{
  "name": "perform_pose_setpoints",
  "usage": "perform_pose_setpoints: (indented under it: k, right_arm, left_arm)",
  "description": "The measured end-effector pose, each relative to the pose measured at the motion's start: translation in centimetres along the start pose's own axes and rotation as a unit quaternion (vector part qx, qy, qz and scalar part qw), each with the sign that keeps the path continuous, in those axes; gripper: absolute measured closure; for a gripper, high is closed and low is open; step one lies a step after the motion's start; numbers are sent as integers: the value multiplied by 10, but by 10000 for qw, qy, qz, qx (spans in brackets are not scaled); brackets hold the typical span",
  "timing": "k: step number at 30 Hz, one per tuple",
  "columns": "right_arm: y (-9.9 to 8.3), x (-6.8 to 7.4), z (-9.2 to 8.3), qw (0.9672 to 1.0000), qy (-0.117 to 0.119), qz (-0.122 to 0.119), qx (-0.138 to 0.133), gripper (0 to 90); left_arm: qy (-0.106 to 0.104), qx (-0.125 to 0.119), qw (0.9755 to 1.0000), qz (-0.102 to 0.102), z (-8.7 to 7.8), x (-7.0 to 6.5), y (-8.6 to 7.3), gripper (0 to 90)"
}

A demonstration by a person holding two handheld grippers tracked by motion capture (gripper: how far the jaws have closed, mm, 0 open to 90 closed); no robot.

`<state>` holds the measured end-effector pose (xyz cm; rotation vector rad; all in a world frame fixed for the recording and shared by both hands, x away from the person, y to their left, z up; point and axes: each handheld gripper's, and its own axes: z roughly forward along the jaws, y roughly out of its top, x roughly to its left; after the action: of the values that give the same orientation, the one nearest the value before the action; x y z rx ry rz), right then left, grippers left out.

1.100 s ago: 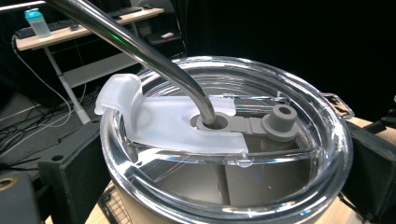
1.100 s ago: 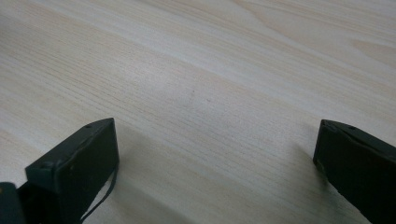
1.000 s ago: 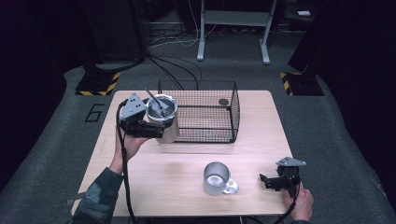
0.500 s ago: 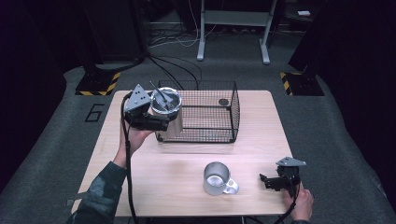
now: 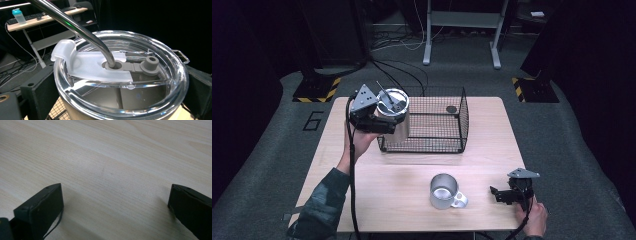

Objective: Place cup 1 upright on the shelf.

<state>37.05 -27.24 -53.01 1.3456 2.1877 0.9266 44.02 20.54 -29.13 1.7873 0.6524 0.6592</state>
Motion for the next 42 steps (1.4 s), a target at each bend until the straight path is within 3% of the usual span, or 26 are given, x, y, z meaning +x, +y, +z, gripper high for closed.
perform_pose_setpoints:
  k: [4, 31, 42]
  right_arm:
    - [0, 0, 0, 10000, 0, 1, 1, 0]
    - [0, 0, 0, 10000, 0, 0, 0, 0]
    - [0, 0, 0, 10000, -1, -2, 1, 0]
  left_arm:
    - [88, 12, 9999, 107, 6, 3, 1, 39]
    - [166, 155, 9997, 121, 39, 14, 6, 39]
    - [257, 224, 9994, -12, 54, 23, 1, 39]
